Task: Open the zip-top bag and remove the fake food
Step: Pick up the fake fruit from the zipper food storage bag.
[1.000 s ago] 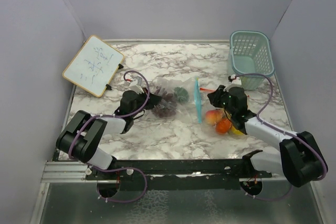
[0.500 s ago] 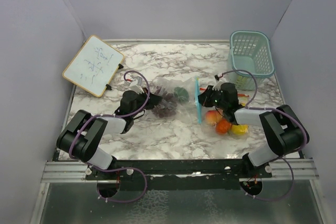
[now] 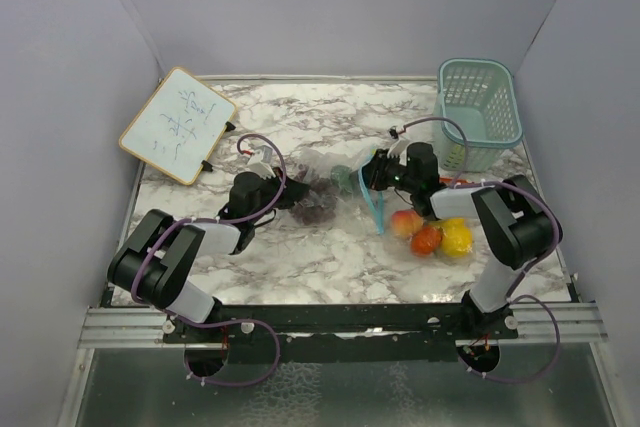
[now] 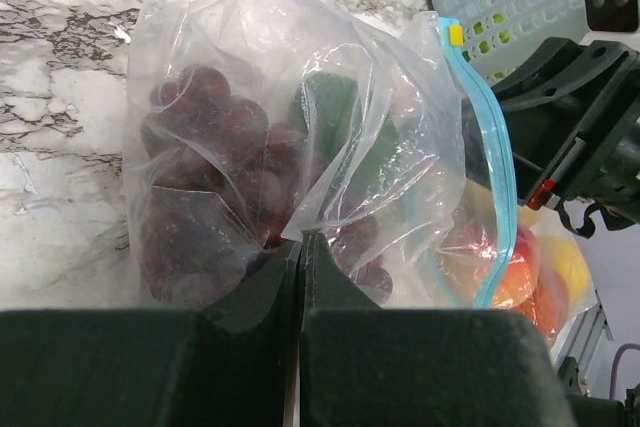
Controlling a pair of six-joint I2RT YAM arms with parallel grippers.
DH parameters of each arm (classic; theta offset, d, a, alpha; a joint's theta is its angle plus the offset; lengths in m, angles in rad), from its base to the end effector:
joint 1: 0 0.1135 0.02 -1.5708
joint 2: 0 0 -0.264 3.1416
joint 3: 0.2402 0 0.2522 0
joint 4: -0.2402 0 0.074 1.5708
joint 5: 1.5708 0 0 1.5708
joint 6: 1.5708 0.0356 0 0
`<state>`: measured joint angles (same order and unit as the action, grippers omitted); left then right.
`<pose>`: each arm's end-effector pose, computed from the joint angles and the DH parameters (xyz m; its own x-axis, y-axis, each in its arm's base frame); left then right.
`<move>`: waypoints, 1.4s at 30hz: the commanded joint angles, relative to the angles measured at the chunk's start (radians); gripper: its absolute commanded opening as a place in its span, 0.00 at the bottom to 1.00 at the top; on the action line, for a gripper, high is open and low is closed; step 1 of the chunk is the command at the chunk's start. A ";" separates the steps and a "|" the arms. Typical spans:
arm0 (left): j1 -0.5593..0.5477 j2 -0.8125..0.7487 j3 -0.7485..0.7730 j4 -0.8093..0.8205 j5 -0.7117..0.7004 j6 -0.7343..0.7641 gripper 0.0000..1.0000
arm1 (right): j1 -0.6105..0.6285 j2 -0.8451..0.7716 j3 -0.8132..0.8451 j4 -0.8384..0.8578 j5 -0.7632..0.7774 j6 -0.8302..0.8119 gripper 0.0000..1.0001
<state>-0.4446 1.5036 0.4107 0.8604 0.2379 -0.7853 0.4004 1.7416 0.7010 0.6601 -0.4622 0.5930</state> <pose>0.2436 -0.1254 0.1620 -0.5890 -0.4805 -0.6498 0.2949 0.6208 -0.7264 0.3058 0.1467 0.1534 -0.6917 0.2504 -0.6774 -0.4144 0.6306 0.6562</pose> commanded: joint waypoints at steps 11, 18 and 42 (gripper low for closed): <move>0.000 0.003 0.033 0.002 0.063 0.020 0.00 | 0.051 -0.047 -0.007 0.004 0.039 -0.289 0.58; 0.001 0.033 0.040 0.040 0.085 -0.006 0.00 | 0.086 0.007 0.046 -0.061 0.105 -0.379 0.68; 0.001 0.047 0.038 0.058 0.118 -0.010 0.00 | 0.112 0.184 0.163 -0.005 0.012 -0.385 0.75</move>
<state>-0.4442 1.5414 0.4328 0.8825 0.3069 -0.7841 0.4980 1.8717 0.8059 0.6312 -0.3981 0.2226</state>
